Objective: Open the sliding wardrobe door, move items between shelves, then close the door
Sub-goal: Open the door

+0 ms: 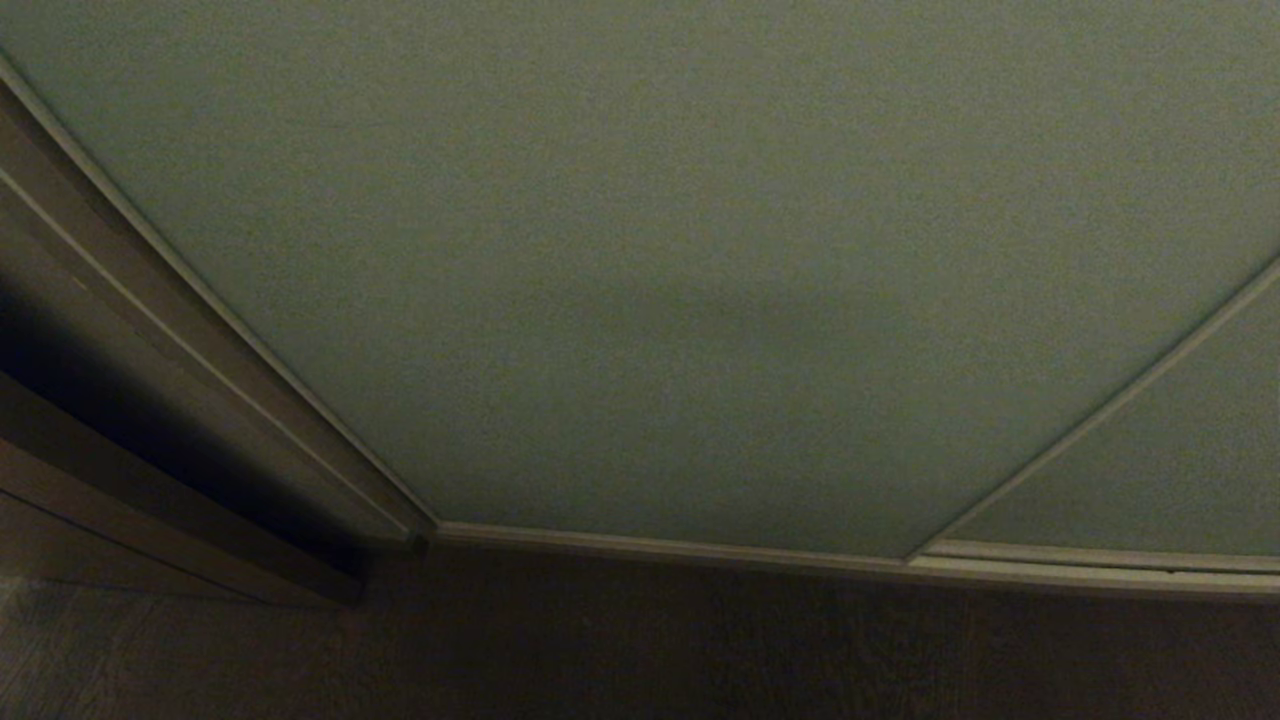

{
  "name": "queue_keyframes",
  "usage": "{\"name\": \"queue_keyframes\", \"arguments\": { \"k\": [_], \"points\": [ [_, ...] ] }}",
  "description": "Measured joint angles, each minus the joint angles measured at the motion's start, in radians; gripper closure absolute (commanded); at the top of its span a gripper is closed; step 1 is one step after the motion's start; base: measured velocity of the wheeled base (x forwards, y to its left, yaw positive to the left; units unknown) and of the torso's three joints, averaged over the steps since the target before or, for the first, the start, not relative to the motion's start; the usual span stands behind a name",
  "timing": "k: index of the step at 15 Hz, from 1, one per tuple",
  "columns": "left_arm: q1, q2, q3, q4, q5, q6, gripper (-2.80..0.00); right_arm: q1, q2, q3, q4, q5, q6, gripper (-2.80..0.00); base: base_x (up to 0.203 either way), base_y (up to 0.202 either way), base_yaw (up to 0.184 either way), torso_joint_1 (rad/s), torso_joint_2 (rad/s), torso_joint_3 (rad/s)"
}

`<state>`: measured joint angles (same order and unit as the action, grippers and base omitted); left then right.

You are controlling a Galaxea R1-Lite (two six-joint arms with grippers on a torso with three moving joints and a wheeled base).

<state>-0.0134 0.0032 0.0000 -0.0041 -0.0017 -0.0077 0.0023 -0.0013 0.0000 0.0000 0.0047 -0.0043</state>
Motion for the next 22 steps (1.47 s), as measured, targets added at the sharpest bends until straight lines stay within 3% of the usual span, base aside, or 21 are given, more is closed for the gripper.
{"name": "queue_keyframes", "arguments": {
  "k": [17,19,22],
  "points": [
    [0.0,0.0,-0.001,0.002,0.004,0.009,0.0,0.0,0.0,0.0,0.0,0.0,0.0,0.0,0.0,0.0,0.0,0.0,0.0,0.0],
    [0.0,0.001,-0.037,0.003,0.004,0.038,0.0,-0.001,0.0,0.0,0.0,0.0,0.0,0.0,0.0,0.0,0.0,0.0,0.0,0.0],
    [0.0,0.036,-0.185,0.001,0.003,0.069,0.0,0.0,0.0,0.0,0.0,0.0,0.0,0.0,0.0,0.0,0.0,0.0,0.0,0.0]
  ]
}}
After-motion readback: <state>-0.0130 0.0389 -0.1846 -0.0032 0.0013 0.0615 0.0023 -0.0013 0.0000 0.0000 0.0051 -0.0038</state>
